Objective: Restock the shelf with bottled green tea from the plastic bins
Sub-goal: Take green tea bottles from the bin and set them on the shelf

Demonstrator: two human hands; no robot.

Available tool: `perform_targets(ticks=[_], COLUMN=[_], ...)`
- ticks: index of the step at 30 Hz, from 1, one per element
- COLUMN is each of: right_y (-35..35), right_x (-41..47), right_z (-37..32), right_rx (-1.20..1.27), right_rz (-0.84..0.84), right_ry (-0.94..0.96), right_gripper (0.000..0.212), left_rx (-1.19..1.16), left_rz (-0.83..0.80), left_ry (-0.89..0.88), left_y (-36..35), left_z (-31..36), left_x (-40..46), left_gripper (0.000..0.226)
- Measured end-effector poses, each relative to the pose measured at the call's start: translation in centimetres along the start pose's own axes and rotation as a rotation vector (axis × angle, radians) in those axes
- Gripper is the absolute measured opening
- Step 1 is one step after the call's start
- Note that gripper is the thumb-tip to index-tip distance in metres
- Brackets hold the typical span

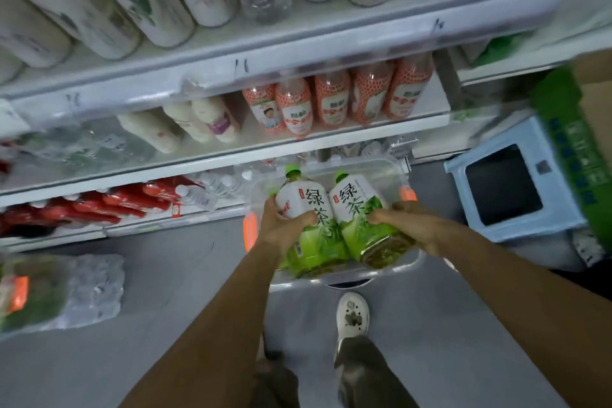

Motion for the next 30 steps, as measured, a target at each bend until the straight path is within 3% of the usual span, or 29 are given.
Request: perform_targets(ticks=[2,5,10,14,16,18,21,30], right_y=[-1.1,-3.9,-9.5,-15.1,-18.2,-21.6,-27.6,-48.3], right_x=[-1.2,-3.9,-8.5,-11.8,-13.4,-14.9,-16.7,-23.2], right_z=[-0.7,-2.5,-7.1,-12.5,-14.5,-15.8,-17.3,-20.9], right_rx=[0.080,0.268,0.276,0.124,0.079,0.065,0.028,-0.071], right_rz=[-0.079,-0.214,-0.400,-0.316,-0.291,-0.301,-0.301,-0.353], right_ry=[0.027,0.149,0.326,0.465,0.523,0.567,0.621,0.867], right_gripper=[0.077,0.046,0.075,0.092,0.089,0.082,0.090,0.062], left_rx=[-0.084,-0.217,-0.441,-0.560,-0.627,-0.643,-0.613,-0.516], left_rz=[-0.013,-0.085,-0.189,-0.144,-0.115,-0.061,0.018,0.155], left_ry=[-0.042,-0.121,-0.264,-0.366,-0.433,-0.503,-0.589,-0.785], left_y=[1.9,4.6,8.3,11.7,13.9,16.6,21.8,40.1], left_z=[1.1,2.5,4.2,5.3,5.4,5.4,5.2,2.3], left_x=[-2.4,-6.0,-12.3,-17.3,-19.6,-22.3,-26.8,-42.8], left_gripper=[0.086,0.072,0.088,0.081,0.088,0.082,0.072,0.070])
Point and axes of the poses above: each hand's wrist, its own x-axis towards the middle knuckle, its own y-axis out of the back of the hand, z = x × y, the point moved 4 cm from there along x, towards the middle knuckle, and after that the axes turned 14 degrees about -z, right-handed, at the moved point
